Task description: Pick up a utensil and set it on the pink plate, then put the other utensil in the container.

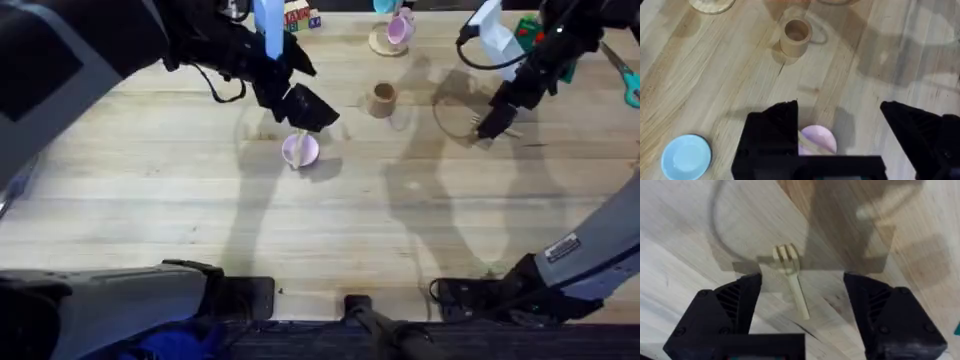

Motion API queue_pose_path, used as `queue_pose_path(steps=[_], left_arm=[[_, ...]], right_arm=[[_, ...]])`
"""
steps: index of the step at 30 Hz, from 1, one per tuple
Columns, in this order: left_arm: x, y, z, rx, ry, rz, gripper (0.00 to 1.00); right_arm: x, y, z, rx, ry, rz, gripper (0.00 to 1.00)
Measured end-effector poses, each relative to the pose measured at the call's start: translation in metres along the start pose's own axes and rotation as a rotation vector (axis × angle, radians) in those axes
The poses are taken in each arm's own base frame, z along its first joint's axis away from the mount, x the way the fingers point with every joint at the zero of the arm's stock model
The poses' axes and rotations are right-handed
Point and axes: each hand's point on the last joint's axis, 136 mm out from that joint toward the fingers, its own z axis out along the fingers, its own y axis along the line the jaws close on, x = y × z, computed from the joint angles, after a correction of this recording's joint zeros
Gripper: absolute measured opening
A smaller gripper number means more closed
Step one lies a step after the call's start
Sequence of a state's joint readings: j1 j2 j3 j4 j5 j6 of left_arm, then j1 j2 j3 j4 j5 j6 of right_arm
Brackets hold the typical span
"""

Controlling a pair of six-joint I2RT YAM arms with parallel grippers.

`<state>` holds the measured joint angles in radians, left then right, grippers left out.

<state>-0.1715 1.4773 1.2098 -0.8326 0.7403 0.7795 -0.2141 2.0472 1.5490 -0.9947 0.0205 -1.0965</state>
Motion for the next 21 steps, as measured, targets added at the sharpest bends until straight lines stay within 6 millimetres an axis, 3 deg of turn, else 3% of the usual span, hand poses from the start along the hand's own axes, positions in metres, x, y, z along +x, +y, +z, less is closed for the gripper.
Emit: queue_pose_path(steps=[11, 14, 15, 20, 21], left_arm=[[0.0000, -0.0001, 0.0000, 0.000, 0.000, 0.000, 0.993], [0.0000, 0.0000, 0.0000, 0.000, 0.000, 0.000, 0.993], [0.0000, 0.0000, 0.0000, 0.000, 0.000, 0.000, 0.993], [0.0000, 0.0000, 0.0000, 0.000, 0.000, 0.000, 0.993], [0.0000, 0.0000, 0.0000, 0.000, 0.000, 0.000, 0.993]], right_arm=[[0.0017, 0.0025, 0.0028, 0.019, 0.032, 0.035, 0.995], [0.0022, 0.0025, 0.0030, 0.020, 0.034, 0.037, 0.923], [0.0028, 0.0026, 0.0029, 0.020, 0.038, 0.038, 0.842], [0.0082, 0.0066, 0.0030, 0.009, 0.063, 0.046, 0.132], [0.0089, 0.0080, 0.0027, 0.004, 0.065, 0.052, 0.061]])
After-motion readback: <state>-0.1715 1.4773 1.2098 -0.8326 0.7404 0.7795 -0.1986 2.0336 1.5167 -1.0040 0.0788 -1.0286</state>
